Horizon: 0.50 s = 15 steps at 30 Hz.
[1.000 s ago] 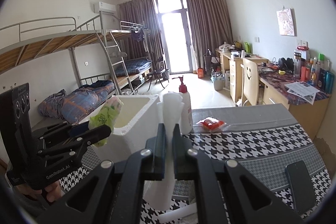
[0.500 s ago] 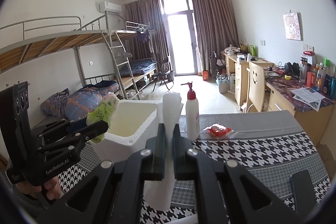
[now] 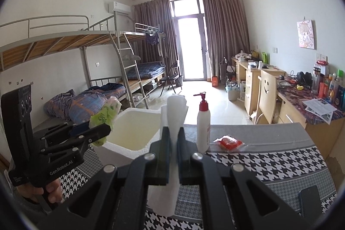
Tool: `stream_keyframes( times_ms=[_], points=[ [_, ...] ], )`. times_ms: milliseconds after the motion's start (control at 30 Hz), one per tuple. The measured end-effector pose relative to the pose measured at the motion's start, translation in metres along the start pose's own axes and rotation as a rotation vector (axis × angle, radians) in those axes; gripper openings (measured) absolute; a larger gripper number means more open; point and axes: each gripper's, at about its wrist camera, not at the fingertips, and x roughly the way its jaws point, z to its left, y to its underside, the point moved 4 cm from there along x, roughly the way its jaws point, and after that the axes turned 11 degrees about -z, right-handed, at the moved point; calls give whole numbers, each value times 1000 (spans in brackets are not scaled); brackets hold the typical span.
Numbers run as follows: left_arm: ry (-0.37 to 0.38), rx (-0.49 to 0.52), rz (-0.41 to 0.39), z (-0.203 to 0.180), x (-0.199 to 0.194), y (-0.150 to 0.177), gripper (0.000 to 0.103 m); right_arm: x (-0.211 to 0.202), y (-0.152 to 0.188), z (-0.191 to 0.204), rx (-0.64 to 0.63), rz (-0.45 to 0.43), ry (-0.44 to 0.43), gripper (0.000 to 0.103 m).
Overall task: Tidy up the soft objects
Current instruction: 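Bring the right tool with the tissue over the foam box opening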
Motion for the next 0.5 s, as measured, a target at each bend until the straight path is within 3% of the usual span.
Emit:
stream_keyframes(
  times_ms=[500],
  points=[
    [-49, -1, -7, 8, 1, -5, 26, 13, -9, 6, -13, -5, -32, 8]
  ],
)
